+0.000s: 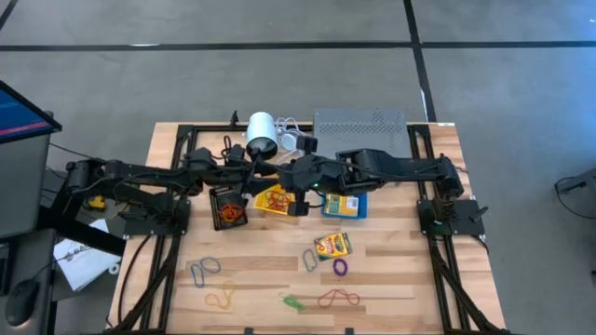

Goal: Pick & Place Office Desk Supplies
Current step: Put the yellow spring keychain into the black bin

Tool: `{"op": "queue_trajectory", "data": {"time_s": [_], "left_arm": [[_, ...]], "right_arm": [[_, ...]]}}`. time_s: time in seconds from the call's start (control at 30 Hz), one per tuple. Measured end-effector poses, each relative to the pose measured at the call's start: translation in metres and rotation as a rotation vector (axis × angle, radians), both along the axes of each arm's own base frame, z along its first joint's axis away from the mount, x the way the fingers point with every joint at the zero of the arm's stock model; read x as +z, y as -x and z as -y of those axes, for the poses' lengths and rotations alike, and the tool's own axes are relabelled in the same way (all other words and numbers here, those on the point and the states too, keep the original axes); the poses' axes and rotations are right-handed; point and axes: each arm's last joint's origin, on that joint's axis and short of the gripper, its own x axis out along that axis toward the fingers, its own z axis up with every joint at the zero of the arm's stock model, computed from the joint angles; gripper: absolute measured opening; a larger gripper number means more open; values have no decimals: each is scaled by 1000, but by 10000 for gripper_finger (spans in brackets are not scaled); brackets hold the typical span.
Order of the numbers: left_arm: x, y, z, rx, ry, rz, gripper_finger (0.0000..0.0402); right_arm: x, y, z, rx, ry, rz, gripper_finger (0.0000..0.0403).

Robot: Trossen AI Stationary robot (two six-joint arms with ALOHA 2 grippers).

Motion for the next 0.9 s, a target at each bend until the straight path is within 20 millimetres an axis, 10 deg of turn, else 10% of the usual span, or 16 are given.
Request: {"op": "queue_trajectory", "data": {"time_s": [0.3,0.53,0.9], "left_arm": [[-1,0,0,1,-12,-12,21],[-1,0,1,-14,-29,-10,13],[-2,1,-4,3,-29,-30,11]], "right_arm": [[-3,-2,3,2,4,-17,0],[-3,-2,3,-8,-9,-11,21],[-4,-2,12,-69,-62,6,219]]}}
